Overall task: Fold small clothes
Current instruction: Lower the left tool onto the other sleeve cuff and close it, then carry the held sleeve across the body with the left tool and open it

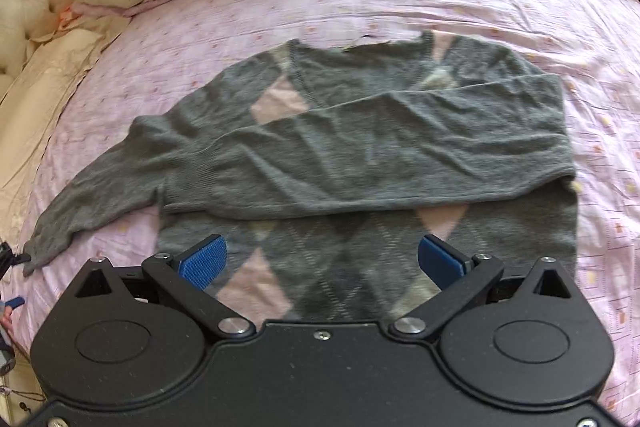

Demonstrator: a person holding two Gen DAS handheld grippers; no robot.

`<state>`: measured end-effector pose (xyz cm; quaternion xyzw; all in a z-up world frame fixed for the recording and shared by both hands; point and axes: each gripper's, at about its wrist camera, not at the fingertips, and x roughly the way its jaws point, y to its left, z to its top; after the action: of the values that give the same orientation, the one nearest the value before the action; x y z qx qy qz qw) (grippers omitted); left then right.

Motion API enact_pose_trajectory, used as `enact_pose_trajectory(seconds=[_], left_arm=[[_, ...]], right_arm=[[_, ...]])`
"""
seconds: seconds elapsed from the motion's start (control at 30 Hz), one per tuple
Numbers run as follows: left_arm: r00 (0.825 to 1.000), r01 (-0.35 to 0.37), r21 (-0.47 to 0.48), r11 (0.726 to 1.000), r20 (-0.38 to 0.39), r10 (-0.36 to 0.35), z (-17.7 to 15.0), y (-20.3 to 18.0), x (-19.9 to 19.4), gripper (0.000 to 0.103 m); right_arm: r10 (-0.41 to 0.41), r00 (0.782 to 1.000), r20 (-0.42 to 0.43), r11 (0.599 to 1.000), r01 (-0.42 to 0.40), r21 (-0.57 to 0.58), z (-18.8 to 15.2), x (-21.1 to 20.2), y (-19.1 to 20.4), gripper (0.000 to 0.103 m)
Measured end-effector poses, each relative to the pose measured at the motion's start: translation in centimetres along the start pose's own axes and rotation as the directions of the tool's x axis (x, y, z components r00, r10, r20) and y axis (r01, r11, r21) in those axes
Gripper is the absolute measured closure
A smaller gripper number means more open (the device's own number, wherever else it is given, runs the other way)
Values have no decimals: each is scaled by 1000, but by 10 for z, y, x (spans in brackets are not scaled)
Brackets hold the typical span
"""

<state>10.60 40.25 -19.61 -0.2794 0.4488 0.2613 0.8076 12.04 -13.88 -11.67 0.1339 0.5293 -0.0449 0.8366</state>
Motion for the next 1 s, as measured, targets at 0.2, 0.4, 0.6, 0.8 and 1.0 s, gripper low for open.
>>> enact_pose_trajectory(seconds=[0.2,0.4,0.6,0.8,1.0], left_arm=[[999,34,-10,999,11,-34,17,0,19,3],[998,33,65,997,47,-36,31,-8,28,66],[996,69,93,993,50,-74,33,-15,22,94],[976,157,193,969,120,-182,27,-49,-28,94],[909,331,296,896,154,-387,17,-105,-95,94]], right_arm=[[2,1000,-24,999,-3,-51,-1,4,27,1],[1,999,-35,997,-4,-83,2,6,46,1],[11,999,-38,998,-13,-63,3,7,49,1],[25,999,-43,998,-27,-60,0,8,43,1],[47,998,-44,999,-47,-4,-10,3,21,1]])
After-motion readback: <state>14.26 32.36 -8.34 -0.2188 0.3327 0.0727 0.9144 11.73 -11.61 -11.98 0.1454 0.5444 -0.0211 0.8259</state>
